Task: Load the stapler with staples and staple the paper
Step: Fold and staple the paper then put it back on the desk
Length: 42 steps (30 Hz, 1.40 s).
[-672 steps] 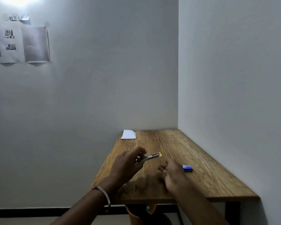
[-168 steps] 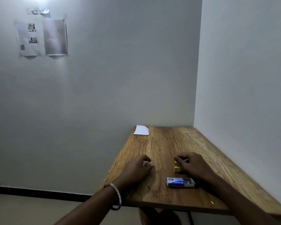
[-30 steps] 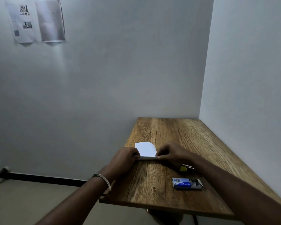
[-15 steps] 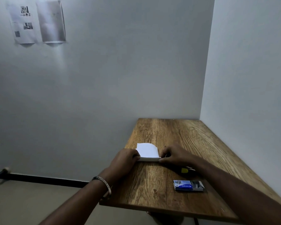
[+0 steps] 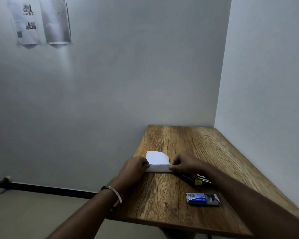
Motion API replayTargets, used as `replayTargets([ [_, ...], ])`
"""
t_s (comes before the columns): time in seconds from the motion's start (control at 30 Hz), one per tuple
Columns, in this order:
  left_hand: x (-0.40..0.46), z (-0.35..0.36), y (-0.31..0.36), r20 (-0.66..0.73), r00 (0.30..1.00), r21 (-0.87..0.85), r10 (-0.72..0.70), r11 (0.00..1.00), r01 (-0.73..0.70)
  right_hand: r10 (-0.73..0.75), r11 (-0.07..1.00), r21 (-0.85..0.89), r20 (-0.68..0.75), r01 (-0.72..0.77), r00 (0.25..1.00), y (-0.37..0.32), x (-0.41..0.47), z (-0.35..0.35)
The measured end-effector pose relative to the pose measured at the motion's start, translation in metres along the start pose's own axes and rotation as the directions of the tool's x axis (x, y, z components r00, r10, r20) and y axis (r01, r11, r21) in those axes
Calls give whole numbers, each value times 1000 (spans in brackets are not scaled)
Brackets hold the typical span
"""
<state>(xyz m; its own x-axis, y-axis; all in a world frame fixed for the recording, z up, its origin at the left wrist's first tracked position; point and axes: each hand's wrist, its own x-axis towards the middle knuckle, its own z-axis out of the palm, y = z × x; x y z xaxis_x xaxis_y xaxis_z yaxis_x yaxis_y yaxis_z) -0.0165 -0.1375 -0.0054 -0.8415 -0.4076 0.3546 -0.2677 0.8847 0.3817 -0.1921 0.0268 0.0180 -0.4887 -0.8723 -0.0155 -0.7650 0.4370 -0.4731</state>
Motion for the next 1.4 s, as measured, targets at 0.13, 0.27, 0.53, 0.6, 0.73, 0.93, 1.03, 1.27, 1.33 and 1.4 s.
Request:
replayTargets([
  [0.13, 3, 2, 1, 5, 1000, -4, -23, 1000, 23, 44, 999, -1, -10, -44, 999, 0, 5, 3],
  [0.27, 4, 7, 1, -10, 999, 25, -32, 999, 32, 85, 996, 17, -4, -84, 996, -1, 8, 4],
  [0.53, 4, 11, -3, -61, 998, 34, -12, 999, 14, 108, 994, 13, 4, -108, 994, -2, 12, 4],
  [0.6, 3, 12, -3, -65, 998, 30, -7, 1000, 9, 113, 994, -8, -10, -113, 994, 0, 14, 6],
  [0.73, 1, 15, -5, -51, 999, 40, -17, 999, 19, 87, 989, -119, -56, -93, 995, 2, 17, 12],
  [0.93, 1, 15, -7, -27, 998, 99, 51, 994, -48, 26, 983, -176, -92, -42, 995, 4, 20, 14],
  [1.03, 1, 13, -4, -9, 984, 196, 176, 966, -171, -58, 983, -178, -106, 38, 993, 4, 17, 15],
  [1.27, 6, 13, -7, 63, 966, 246, 251, 934, -259, -234, 914, -371, -157, 163, 960, 2, 12, 21],
  [1.33, 8, 15, -8, 81, 965, 254, 250, 931, -263, -236, 902, -395, -114, 174, 965, 1, 11, 20],
  [1.4, 8, 17, -8, 107, 968, 245, 228, 937, -247, -205, 907, -384, -37, 176, 978, -2, 12, 16],
])
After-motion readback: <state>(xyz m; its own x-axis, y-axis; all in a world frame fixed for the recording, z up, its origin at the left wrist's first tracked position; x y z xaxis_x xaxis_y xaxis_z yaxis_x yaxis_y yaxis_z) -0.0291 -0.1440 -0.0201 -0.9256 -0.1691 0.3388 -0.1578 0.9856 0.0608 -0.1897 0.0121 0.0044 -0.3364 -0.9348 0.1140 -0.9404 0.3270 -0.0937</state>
